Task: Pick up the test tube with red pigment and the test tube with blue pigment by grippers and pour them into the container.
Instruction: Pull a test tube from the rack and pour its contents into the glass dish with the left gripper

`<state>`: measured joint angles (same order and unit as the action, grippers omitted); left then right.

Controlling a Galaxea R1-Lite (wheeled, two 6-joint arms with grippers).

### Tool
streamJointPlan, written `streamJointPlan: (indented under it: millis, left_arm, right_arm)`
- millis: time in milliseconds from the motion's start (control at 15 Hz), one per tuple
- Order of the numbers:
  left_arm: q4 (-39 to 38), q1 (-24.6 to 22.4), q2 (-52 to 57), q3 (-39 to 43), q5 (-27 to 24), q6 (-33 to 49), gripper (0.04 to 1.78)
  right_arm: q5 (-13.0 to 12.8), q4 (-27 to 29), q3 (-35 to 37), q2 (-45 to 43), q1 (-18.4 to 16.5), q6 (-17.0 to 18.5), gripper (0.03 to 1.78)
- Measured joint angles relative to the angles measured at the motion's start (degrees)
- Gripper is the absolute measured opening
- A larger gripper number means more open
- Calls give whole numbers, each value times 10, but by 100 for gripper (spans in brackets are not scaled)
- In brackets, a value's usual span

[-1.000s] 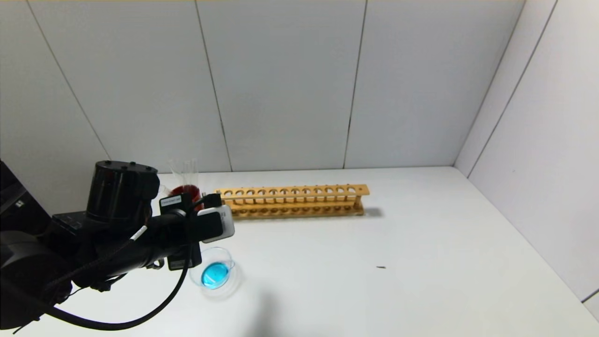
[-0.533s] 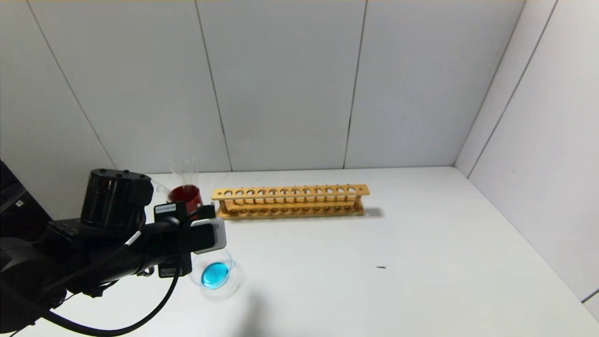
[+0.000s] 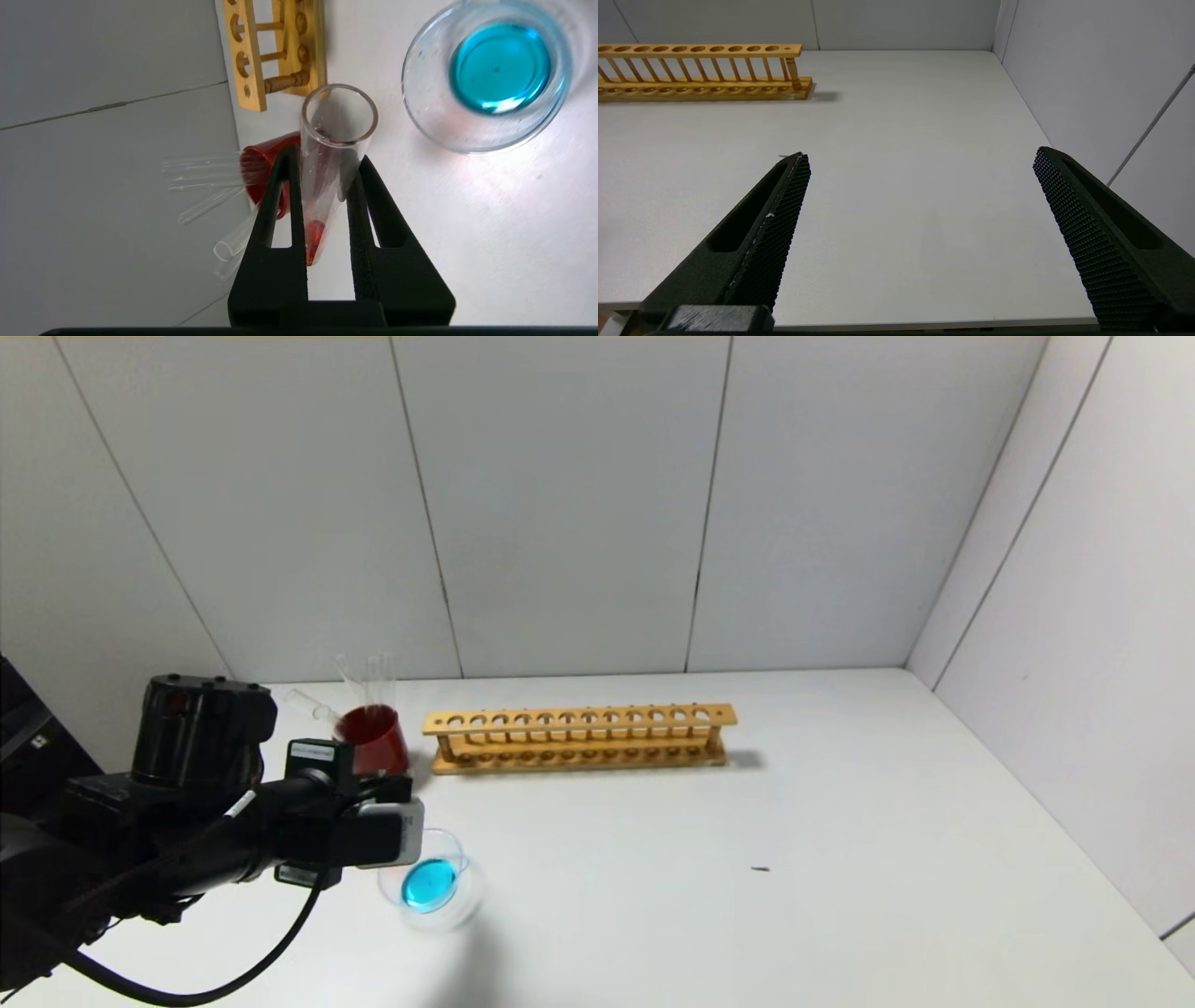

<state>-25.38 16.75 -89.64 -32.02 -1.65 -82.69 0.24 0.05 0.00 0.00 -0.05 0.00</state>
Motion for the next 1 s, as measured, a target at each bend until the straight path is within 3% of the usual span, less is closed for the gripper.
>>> streamJointPlan:
  millis: [600, 1000]
  left_arm:
    - [1, -38, -22, -4, 3, -126, 31]
    - [-3, -48, -36, -7, 4, -163, 31]
  right_arm:
    - [0, 0, 0, 0, 0, 0, 175]
    - [0, 0, 0, 0, 0, 0, 175]
